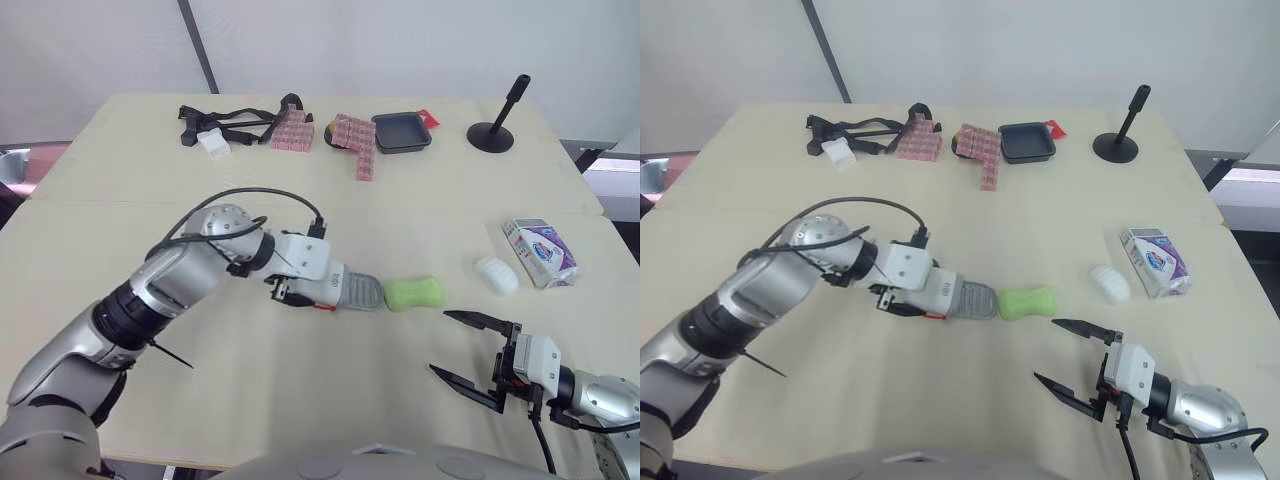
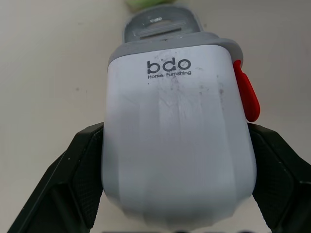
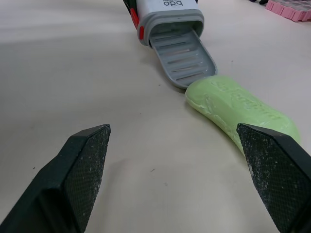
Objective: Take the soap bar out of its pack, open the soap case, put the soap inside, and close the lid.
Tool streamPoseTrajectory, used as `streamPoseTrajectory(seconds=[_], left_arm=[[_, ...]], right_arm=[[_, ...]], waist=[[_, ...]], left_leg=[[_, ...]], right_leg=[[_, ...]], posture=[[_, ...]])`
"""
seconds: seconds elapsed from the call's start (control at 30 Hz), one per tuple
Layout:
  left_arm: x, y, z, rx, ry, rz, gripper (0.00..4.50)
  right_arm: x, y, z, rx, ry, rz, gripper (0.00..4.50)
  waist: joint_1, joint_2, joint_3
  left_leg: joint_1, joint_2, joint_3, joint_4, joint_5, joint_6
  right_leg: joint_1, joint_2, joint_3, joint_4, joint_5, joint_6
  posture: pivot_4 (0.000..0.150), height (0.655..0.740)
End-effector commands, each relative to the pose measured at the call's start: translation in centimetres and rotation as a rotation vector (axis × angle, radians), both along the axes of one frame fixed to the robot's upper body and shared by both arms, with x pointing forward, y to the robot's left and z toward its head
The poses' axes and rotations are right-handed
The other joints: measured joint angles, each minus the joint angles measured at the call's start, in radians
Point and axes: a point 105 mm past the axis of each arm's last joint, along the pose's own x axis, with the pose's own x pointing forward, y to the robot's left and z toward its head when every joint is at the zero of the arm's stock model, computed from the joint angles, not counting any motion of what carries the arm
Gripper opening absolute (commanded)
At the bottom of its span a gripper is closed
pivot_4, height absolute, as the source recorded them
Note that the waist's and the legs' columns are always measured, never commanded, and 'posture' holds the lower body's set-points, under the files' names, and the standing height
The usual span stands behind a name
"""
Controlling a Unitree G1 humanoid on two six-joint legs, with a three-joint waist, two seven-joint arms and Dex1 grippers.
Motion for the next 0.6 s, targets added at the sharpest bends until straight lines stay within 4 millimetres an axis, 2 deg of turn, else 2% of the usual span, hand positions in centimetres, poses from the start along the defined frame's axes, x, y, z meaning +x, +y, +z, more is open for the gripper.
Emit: streamPoseTrajectory(seconds=[0.03, 0.37, 0.6], left_arm=[[0.7, 1.6, 0.8, -0.03, -0.024, 0.005, 3.48], [1.5, 4.4, -0.4, -0.136, -0.016, -0.004, 3.48], [1.9, 4.4, -0.9, -0.165, -0.029, -0.005, 3.48]], right_arm=[[0.0, -0.3, 0.3, -0.01, -0.021, 0.003, 4.47], [0.5, -0.6, 0.7, -0.016, -0.029, 0.0, 4.47], [0.4, -0.8, 0.6, -0.023, -0.027, 0.004, 4.47]], waist=[[0.001, 0.0, 0.0], [0.002, 0.0, 0.0], [0.003, 0.0, 0.0]], left_leg=[[0.0, 0.0, 0.0, 0.0, 0.0, 0.0], [0.0, 0.0, -0.001, 0.0, 0.0, 0.0], [0.0, 0.0, 0.0, 0.0, 0.0, 0.0]], right_leg=[[0.0, 0.0, 0.0, 0.0, 0.0, 0.0], [0.0, 0.0, -0.001, 0.0, 0.0, 0.0], [0.0, 0.0, -0.001, 0.0, 0.0, 0.0]], posture=[[0.15, 0.74], [0.15, 0.74], [0.15, 0.74]])
